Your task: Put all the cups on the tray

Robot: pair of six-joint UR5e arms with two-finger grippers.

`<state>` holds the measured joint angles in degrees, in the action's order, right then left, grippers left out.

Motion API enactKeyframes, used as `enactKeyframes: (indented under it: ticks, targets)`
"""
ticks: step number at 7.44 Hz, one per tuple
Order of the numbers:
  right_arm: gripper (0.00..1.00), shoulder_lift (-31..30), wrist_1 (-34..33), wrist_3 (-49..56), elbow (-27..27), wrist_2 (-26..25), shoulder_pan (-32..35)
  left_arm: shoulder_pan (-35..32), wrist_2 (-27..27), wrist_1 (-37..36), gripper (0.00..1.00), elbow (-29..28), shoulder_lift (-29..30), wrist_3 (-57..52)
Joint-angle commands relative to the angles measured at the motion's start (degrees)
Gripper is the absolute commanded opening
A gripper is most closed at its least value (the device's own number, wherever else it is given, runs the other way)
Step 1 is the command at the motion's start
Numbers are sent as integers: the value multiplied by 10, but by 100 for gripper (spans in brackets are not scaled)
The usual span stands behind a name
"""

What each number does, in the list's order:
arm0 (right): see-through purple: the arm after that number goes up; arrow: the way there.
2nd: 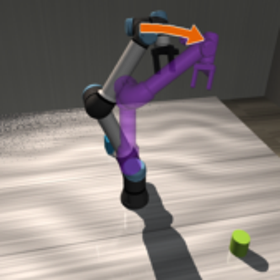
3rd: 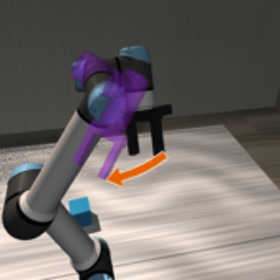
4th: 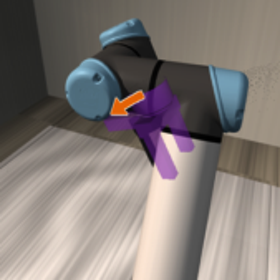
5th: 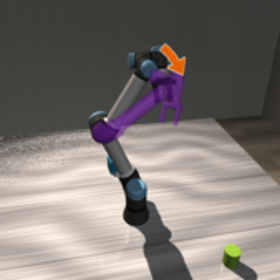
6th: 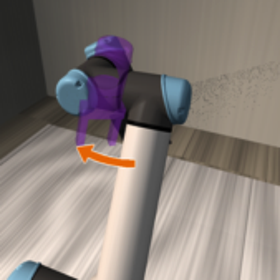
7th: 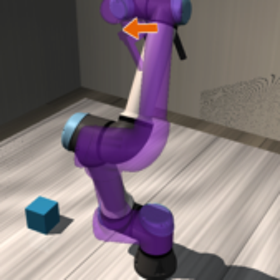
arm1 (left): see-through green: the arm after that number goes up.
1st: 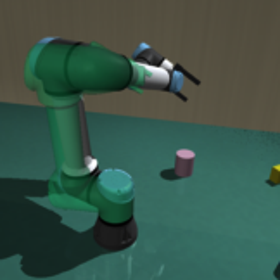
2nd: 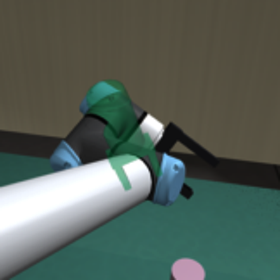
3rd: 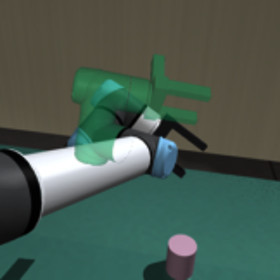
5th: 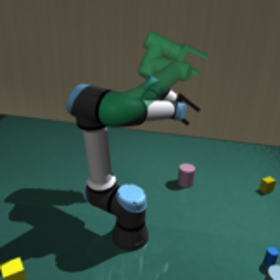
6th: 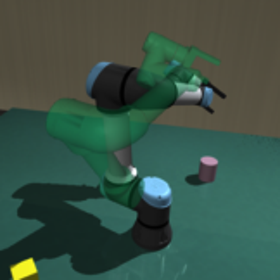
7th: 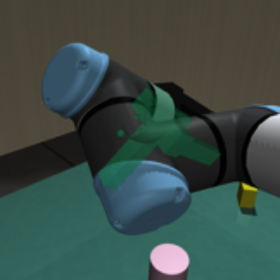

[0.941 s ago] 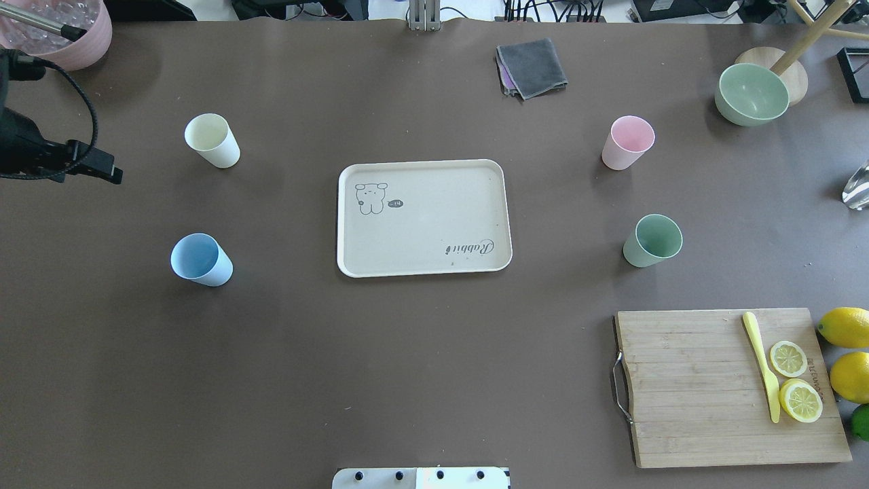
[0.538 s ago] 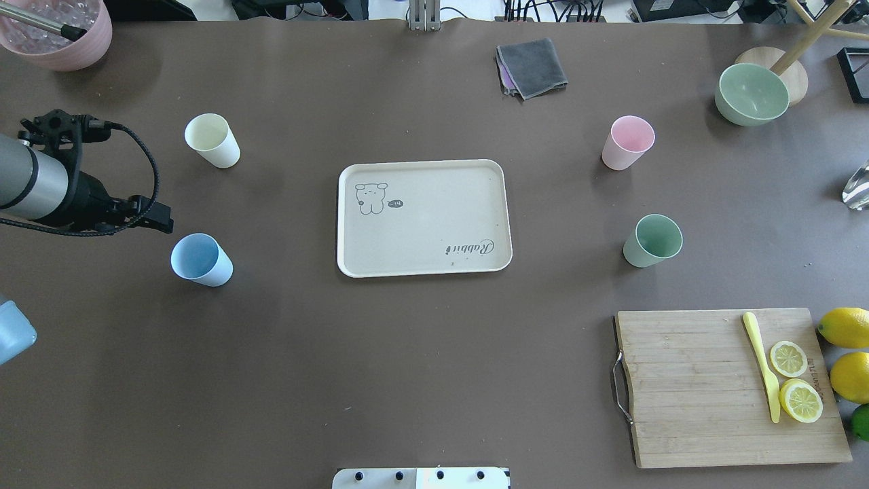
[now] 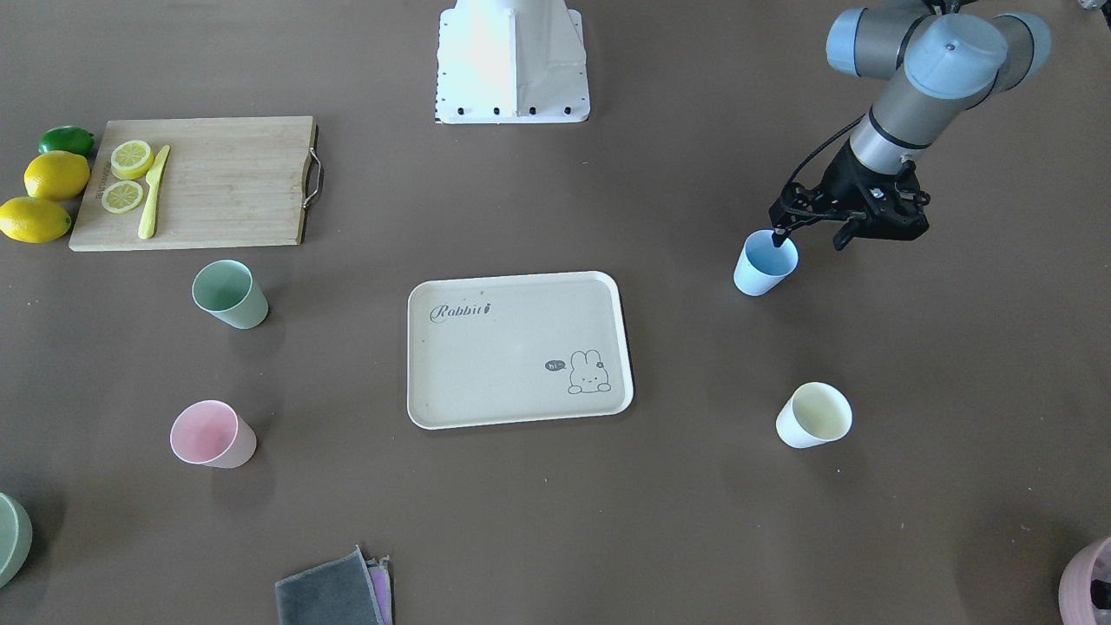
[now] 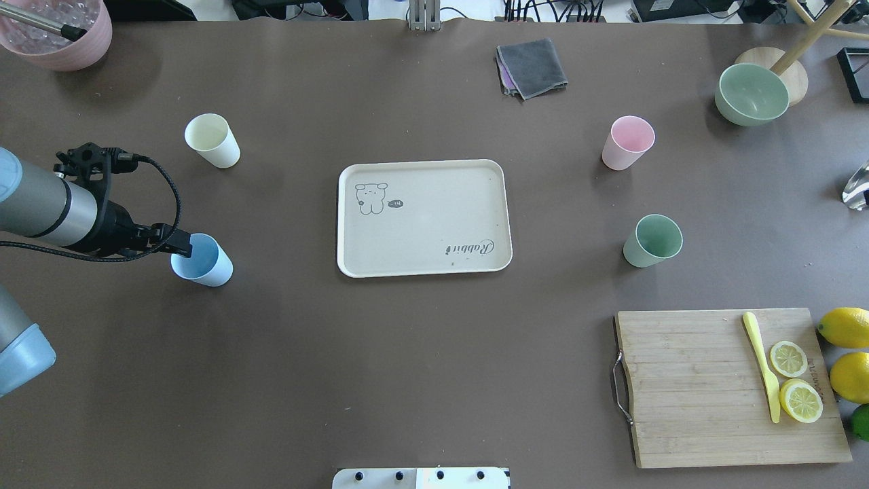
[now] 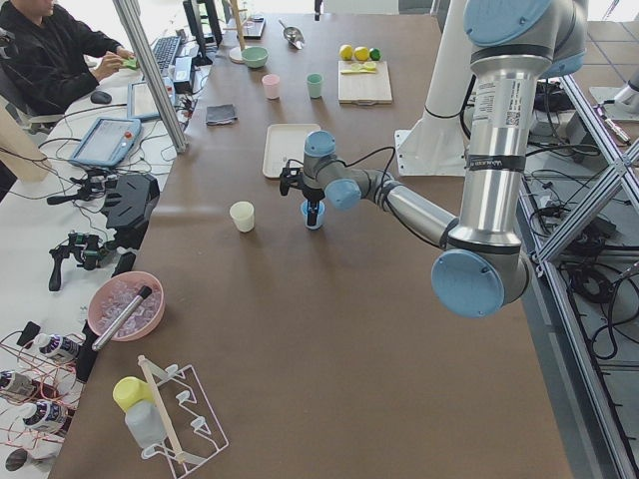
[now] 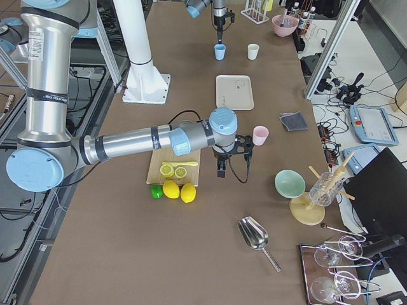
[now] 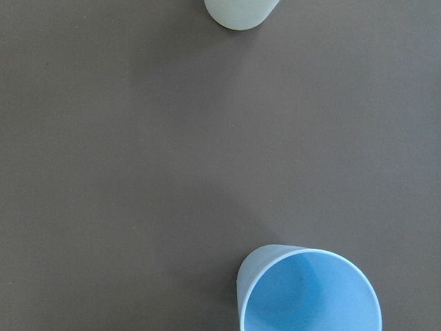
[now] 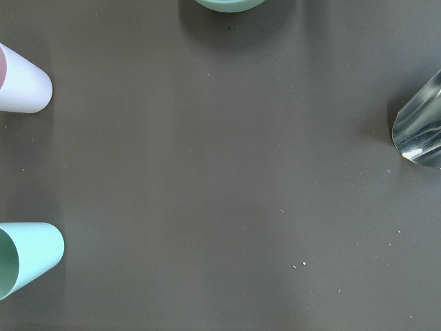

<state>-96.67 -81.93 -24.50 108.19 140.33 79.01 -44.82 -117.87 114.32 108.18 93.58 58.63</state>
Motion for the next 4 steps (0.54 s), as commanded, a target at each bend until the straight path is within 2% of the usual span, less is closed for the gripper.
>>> enactKeyframes:
  ticks: [1,2,3,4]
  targets:
    - [100,1,2,-4,0,-1,-4,1,0,21,97,-17,-1,1]
    - [100,0,2,-4,0,-1,-4,2,0,21,93,-17,0,1]
    - [100,0,2,-4,0,-1,-4,10,0,21,84,-19,-1,0]
    - [100,0,2,-4,-1,-1,-4,18,0,22,71,-20,1,0]
